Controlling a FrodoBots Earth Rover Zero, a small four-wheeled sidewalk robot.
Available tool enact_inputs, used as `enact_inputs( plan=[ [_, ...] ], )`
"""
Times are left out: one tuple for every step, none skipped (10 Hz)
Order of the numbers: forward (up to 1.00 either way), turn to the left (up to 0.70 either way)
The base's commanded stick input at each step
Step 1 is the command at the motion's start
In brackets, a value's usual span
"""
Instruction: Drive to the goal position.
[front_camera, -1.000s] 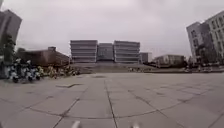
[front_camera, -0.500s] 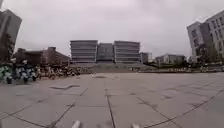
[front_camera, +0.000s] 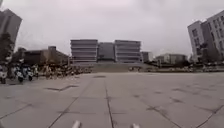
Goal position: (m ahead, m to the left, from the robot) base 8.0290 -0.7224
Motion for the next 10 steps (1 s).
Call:
enact_inputs(
  plan=[
    [0.7, 0.03],
    [0.7, 0.0],
    [0.7, 0.0],
    [0.7, 0.0],
    [0.7, 0.0],
    [0.7, 0.0],
    [0.7, 0.0],
    [0.7, 0.0],
    [0.7, 0.0],
    [0.7, 0.0]
  ],
)
